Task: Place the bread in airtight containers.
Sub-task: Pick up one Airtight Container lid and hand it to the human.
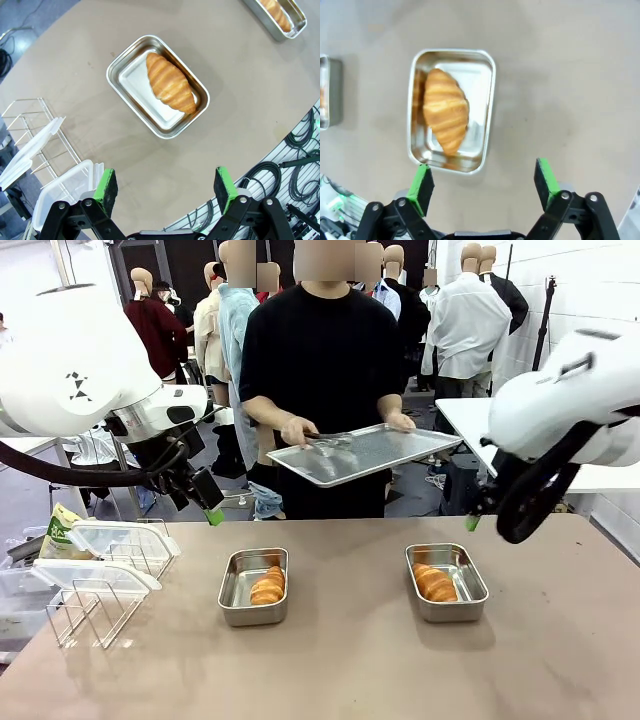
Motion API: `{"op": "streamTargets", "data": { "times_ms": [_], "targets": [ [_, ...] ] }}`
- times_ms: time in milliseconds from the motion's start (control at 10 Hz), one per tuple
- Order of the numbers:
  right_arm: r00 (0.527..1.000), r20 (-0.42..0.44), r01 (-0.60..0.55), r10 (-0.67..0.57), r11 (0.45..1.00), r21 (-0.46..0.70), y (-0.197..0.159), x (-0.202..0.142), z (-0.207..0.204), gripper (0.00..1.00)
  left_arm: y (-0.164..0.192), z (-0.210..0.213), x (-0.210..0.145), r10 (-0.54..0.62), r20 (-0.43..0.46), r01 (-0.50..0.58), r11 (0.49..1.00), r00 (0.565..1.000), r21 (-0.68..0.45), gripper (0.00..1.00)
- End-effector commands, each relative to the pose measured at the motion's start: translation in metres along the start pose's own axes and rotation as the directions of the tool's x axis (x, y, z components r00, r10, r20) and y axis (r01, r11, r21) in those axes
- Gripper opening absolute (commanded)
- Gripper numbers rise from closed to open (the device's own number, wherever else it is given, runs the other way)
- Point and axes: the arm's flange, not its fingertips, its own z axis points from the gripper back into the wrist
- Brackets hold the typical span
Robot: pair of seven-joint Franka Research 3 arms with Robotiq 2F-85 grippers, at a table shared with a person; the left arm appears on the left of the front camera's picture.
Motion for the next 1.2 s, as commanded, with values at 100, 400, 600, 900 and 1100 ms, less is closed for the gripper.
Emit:
{"op": "streamTargets", "data": {
  "times_ms": [100, 400, 600, 900, 1100],
  "targets": [
    [0.991, 0.115, -0.075, 0.062, 0.991, 0.107, -0.013, -0.03, 0.037, 1.0, 0.0, 0.001, -0.001, 0.002, 0.001, -0.002, 1.0, 1.0, 0.007, 1.0],
    [0.981, 0.174, -0.107, 0.089, 0.989, 0.099, -0.01, -0.041, 0.055, 1.0, 0.0, 0.001, -0.001, 0.002, 0.001, -0.002, 1.0, 1.0, 0.007, 1.0],
    [0.984, 0.162, -0.089, 0.076, 0.993, 0.076, -0.009, -0.035, 0.066, 1.0, 0.0, 0.001, -0.001, 0.002, 0.001, -0.002, 1.0, 1.0, 0.007, 1.0],
    [0.984, 0.162, -0.089, 0.076, 0.993, 0.076, -0.009, -0.035, 0.066, 1.0, 0.0, 0.001, -0.001, 0.002, 0.001, -0.002, 1.0, 1.0, 0.007, 1.0],
    [0.984, 0.162, -0.089, 0.076, 0.993, 0.076, -0.009, -0.035, 0.066, 1.0, 0.0, 0.001, -0.001, 0.002, 0.001, -0.002, 1.0, 1.0, 0.007, 1.0]
  ]
}}
